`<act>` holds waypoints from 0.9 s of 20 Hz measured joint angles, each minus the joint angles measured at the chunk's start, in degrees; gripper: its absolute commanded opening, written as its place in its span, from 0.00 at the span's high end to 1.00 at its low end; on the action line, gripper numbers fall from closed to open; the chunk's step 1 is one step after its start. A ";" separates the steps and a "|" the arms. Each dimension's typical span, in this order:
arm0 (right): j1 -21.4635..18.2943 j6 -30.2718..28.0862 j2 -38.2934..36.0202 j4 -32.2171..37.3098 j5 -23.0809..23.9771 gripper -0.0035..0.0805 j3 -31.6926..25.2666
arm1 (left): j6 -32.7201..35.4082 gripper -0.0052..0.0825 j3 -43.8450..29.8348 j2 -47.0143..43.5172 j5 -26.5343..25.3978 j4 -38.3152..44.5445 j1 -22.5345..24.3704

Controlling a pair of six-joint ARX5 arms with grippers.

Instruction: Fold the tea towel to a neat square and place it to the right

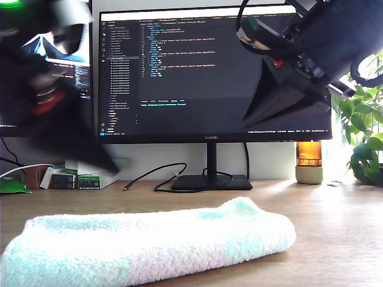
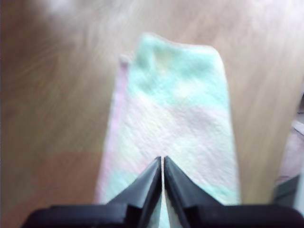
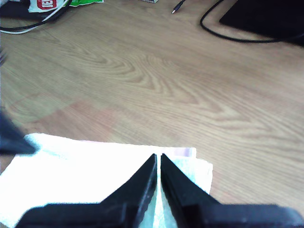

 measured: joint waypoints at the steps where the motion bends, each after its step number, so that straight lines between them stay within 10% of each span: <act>1: 0.00 0.07 0.02 0.15 -0.50 0.97 -0.09 | -0.39 0.97 -0.83 -2.25 -0.68 0.63 -0.11; 18: -0.04 8.96 20.41 2.69 -4.76 0.97 -0.79 | -7.48 0.97 -8.92 2.27 -14.23 4.66 -4.81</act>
